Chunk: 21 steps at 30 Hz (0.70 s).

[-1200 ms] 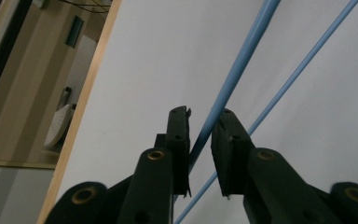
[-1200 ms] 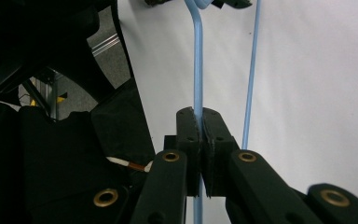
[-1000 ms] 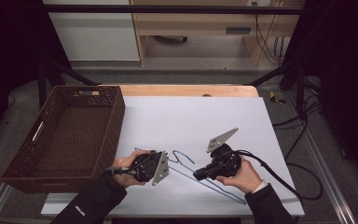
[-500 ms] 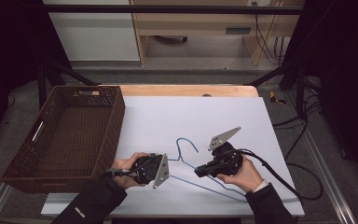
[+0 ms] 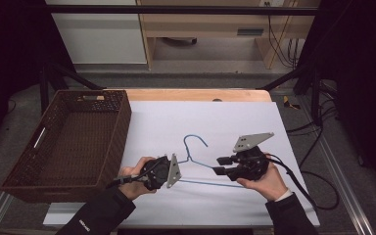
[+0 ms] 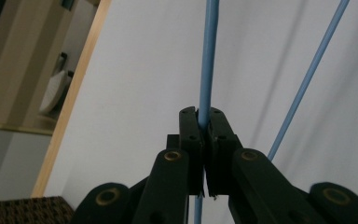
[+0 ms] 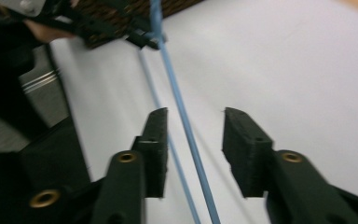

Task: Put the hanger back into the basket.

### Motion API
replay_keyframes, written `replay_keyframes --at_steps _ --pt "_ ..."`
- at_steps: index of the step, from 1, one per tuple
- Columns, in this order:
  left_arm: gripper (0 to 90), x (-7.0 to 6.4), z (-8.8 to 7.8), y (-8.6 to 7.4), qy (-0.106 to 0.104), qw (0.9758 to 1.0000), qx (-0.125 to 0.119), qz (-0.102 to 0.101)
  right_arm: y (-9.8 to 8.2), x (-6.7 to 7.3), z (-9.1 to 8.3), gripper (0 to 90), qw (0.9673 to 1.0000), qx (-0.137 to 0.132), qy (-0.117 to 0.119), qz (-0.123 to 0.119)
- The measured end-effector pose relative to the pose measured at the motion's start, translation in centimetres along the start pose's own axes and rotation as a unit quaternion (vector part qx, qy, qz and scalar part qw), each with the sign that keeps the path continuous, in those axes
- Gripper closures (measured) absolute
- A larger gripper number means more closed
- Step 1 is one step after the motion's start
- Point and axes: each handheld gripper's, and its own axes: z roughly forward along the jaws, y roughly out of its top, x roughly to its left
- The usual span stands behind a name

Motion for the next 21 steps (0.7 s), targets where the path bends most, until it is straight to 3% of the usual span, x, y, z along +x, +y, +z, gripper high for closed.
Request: replay_keyframes --at_steps 6,13,17,21 --pt "86.9 1.0 0.3 0.8 -0.019 0.9985 0.033 -0.038 -1.2 -1.1 -1.8 38.5 0.9966 -0.051 -0.065 0.007" --pt "86.9 2.3 0.2 1.6 -0.018 0.9952 0.060 -0.075 -3.1 -2.0 -3.3 15.2 0.9866 -0.092 -0.131 0.032" --pt "86.9 3.2 0.2 1.9 -0.032 0.9922 0.064 -0.103 -4.2 -2.1 -3.8 10.2 0.9816 -0.100 -0.157 0.043" --pt "86.9 4.0 0.2 2.4 -0.041 0.9892 0.082 -0.115 -5.3 -2.3 -4.3 7.4 0.9770 -0.103 -0.177 0.058"
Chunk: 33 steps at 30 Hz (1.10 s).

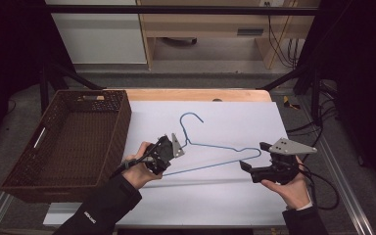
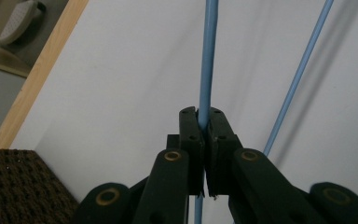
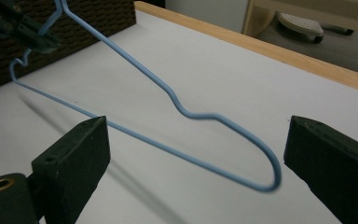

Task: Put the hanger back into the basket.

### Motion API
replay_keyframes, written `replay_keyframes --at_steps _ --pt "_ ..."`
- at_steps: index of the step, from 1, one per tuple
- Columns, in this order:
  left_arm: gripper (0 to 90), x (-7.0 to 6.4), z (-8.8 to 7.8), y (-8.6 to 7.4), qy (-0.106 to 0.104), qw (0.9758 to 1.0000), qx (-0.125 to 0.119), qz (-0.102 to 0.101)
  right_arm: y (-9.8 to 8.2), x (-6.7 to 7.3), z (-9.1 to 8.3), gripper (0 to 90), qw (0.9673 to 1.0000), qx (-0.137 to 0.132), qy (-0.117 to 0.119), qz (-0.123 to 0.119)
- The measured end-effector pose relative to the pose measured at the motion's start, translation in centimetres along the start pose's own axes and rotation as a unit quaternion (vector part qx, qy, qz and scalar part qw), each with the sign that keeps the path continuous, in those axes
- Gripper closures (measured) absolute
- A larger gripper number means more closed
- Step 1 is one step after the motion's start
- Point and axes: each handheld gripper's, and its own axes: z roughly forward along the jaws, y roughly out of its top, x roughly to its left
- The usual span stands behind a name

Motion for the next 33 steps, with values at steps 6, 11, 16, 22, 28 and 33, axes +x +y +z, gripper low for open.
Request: replay_keyframes --at_steps 6,11,16,22,28,33 --pt "86.9 1.3 -0.6 0.8 -0.006 0.9995 0.005 -0.032 -1.3 -0.6 -0.9 6.0 0.9997 -0.010 -0.011 0.019" --pt "86.9 2.4 -1.6 1.5 0.004 0.9990 0.008 -0.043 -2.3 -0.8 -0.9 5.4 0.9994 -0.012 -0.017 0.028" --pt "86.9 3.6 -3.0 2.3 0.016 0.9985 0.010 -0.052 -3.0 -1.0 -0.7 4.9 0.9992 -0.006 -0.014 0.036" --pt "86.9 5.2 -4.3 2.8 0.021 0.9977 0.023 -0.060 -3.5 -1.1 -0.7 4.9 0.9989 -0.008 -0.017 0.042" --pt "86.9 6.8 -5.7 2.7 0.023 0.9964 0.026 -0.078 -3.8 -1.2 -0.5 4.9 0.9989 -0.004 -0.017 0.044" --pt "86.9 8.2 -7.1 2.0 0.039 0.9943 0.024 -0.096 -3.8 -1.0 -0.1 4.7 0.9990 0.001 -0.019 0.040"
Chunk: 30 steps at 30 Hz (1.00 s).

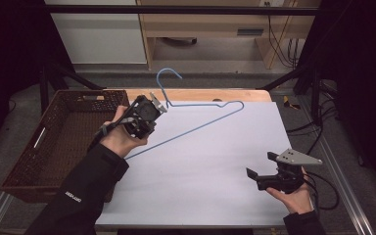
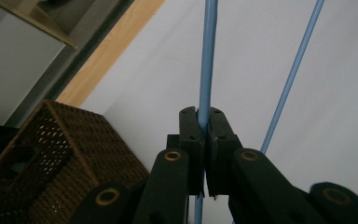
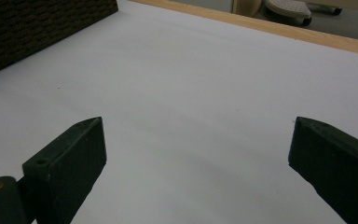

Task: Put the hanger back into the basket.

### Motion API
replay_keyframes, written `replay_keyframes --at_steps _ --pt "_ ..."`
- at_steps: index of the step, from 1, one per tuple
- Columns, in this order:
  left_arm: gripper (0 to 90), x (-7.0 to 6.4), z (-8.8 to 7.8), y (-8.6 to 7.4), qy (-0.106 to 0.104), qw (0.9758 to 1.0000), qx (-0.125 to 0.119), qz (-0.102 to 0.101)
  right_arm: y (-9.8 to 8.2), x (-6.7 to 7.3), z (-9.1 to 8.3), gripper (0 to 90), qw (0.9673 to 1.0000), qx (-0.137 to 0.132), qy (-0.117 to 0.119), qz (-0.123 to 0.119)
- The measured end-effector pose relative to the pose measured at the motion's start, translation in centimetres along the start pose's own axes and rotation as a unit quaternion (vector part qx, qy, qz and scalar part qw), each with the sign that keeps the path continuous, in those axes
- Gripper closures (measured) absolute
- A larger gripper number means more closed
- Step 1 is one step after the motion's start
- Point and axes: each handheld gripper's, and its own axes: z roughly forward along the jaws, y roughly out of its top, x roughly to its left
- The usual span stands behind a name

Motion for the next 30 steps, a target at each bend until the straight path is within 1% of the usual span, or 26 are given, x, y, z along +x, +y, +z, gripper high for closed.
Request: replay_keyframes --at_steps 8,9,14,15,16,20,22,24,25,26,27,30 --pt "86.9 3.1 -1.9 -1.9 0.018 0.9994 0.008 -0.030 0.0 0.1 0.1 4.7 1.0000 0.004 0.002 -0.004" --pt "86.9 3.5 -2.0 -2.2 0.023 0.9991 0.009 -0.034 0.0 0.1 0.1 4.7 1.0000 0.004 0.001 -0.004" --pt "86.9 5.5 -2.4 -3.8 0.032 0.9973 0.015 -0.065 0.0 0.1 0.2 4.6 1.0000 0.003 0.002 -0.002" --pt "86.9 5.8 -2.5 -4.1 0.035 0.9968 0.017 -0.070 0.0 0.1 0.1 4.6 1.0000 0.003 0.002 -0.004" --pt "86.9 6.2 -2.5 -4.4 0.039 0.9961 0.014 -0.078 0.0 0.1 0.2 4.6 1.0000 0.003 0.003 -0.004" --pt "86.9 7.6 -2.9 -5.7 0.051 0.9939 0.023 -0.095 0.0 0.1 0.2 4.5 1.0000 0.003 0.005 -0.004" --pt "86.9 8.2 -3.2 -6.4 0.053 0.9929 0.026 -0.103 0.0 0.1 0.2 4.4 1.0000 0.003 0.004 -0.003" --pt "86.9 8.7 -3.3 -7.0 0.061 0.9912 0.027 -0.114 0.0 0.1 0.2 4.3 1.0000 0.002 0.005 -0.004" --pt "86.9 9.0 -3.4 -7.3 0.063 0.9912 0.024 -0.114 0.0 0.1 0.2 4.4 1.0000 0.002 0.004 -0.004" --pt "86.9 9.2 -3.5 -7.6 0.067 0.9899 0.030 -0.121 0.0 0.1 0.2 4.3 1.0000 0.002 0.004 -0.005" --pt "86.9 9.5 -3.7 -7.9 0.068 0.9894 0.032 -0.124 0.0 0.2 0.2 4.3 1.0000 0.003 0.005 -0.005" --pt "86.9 10.3 -4.1 -8.9 0.078 0.9867 0.032 -0.139 -0.1 0.2 0.3 4.3 1.0000 0.005 0.005 -0.004"
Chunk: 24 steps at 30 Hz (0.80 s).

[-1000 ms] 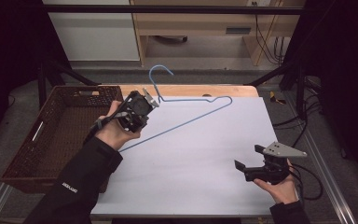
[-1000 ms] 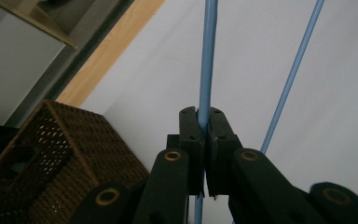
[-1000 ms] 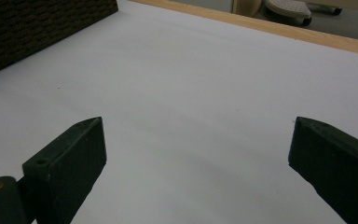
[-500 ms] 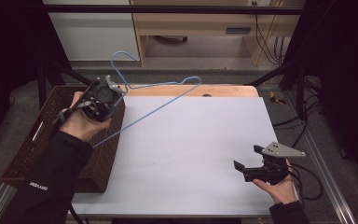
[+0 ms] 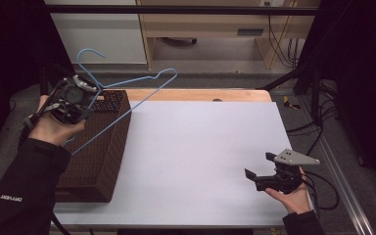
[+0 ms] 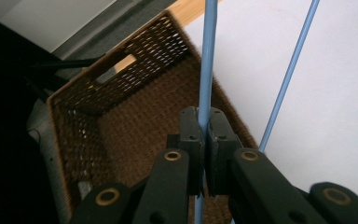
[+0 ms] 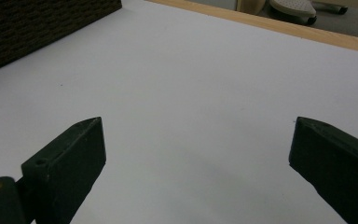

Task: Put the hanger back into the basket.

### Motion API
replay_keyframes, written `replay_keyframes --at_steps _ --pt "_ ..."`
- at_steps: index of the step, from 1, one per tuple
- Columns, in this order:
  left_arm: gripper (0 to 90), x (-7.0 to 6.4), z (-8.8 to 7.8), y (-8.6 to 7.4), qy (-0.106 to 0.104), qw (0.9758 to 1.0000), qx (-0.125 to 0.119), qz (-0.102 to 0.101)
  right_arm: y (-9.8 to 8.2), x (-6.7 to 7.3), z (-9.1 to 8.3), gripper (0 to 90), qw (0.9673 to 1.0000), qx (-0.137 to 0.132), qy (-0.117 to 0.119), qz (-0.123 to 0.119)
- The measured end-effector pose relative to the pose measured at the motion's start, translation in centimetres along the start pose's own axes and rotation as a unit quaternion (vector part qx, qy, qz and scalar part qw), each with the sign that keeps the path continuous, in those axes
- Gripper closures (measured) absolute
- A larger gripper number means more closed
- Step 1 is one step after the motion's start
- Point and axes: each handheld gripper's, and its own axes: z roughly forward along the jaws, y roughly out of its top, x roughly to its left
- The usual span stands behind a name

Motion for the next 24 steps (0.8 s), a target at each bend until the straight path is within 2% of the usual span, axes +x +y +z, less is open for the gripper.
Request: replay_keyframes --at_steps 8,14,20,24 --pt "86.9 3.0 0.3 -2.3 0.025 0.9991 0.019 -0.029 0.0 0.0 0.1 4.3 1.0000 0.001 0.003 -0.003" --pt "86.9 4.9 0.9 -4.2 0.031 0.9976 0.042 -0.046 0.0 0.1 0.2 4.4 1.0000 0.004 0.002 -0.002" --pt "86.9 6.3 1.7 -5.8 0.037 0.9953 0.052 -0.073 0.0 0.1 0.3 4.4 1.0000 0.005 0.003 -0.003" --pt "86.9 7.0 2.3 -7.0 0.043 0.9938 0.062 -0.082 0.0 0.1 0.3 4.5 1.0000 0.006 0.005 -0.005"
